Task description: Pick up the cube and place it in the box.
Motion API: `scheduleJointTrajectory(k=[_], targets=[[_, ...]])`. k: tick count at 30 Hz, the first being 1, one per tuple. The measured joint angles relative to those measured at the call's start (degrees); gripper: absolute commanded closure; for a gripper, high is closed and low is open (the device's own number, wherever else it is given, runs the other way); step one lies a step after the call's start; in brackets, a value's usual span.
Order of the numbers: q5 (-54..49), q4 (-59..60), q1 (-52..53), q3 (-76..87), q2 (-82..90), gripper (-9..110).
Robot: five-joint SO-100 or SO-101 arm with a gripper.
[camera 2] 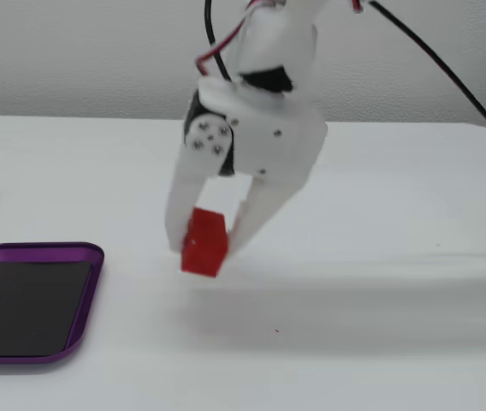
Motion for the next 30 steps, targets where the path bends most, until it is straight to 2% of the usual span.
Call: scheduleJointTrajectory(k=[6, 13, 24, 30], targets=[[-5.8, -11.2, 0.0, -6.5, 6.2, 102], [-11.7, -30.6, 0.0, -7.3, 0.4, 102], [-12.0, -33.7, -0.1, -17.6, -22.6, 102], [-12.0, -33.7, 0.0, -21.4, -25.0, 102]])
